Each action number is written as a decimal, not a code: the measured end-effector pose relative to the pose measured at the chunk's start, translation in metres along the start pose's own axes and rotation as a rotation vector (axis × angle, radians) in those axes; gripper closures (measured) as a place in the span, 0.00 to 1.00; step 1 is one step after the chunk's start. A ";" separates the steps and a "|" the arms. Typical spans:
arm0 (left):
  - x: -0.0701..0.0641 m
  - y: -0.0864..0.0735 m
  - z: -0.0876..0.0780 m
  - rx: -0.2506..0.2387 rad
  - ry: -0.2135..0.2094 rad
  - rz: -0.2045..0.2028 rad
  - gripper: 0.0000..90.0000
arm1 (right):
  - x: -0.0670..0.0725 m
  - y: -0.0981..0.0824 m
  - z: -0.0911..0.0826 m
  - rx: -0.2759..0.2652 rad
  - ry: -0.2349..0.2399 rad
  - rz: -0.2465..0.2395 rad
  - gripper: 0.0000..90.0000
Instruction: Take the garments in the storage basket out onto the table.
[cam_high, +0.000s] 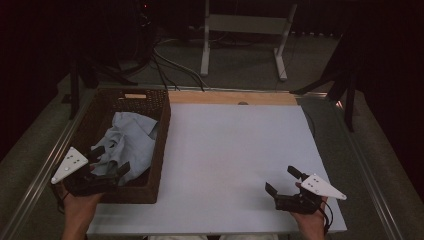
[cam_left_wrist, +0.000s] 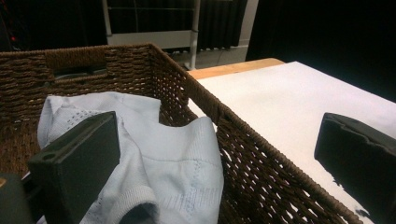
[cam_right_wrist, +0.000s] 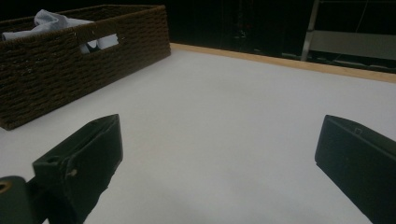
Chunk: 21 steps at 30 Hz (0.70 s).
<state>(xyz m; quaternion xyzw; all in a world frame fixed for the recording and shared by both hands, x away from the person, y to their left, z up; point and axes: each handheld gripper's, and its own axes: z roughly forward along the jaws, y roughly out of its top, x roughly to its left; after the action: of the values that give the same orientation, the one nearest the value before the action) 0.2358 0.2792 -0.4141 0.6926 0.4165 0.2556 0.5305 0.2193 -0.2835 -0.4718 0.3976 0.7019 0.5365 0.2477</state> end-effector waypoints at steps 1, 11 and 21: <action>0.000 0.000 0.000 0.002 -0.004 -0.001 0.02 | 0.000 0.000 0.000 0.000 0.001 0.001 0.01; 0.006 0.004 0.004 0.019 -0.020 0.019 0.02 | 0.000 0.000 0.000 -0.002 0.001 0.004 0.01; 0.012 0.015 0.004 0.002 0.003 0.016 0.02 | 0.000 0.000 0.000 -0.003 0.001 0.005 0.01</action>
<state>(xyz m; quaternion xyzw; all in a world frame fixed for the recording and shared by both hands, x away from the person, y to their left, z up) 0.2493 0.2859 -0.4021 0.6961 0.4122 0.2603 0.5270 0.2194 -0.2833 -0.4718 0.3985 0.7003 0.5385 0.2466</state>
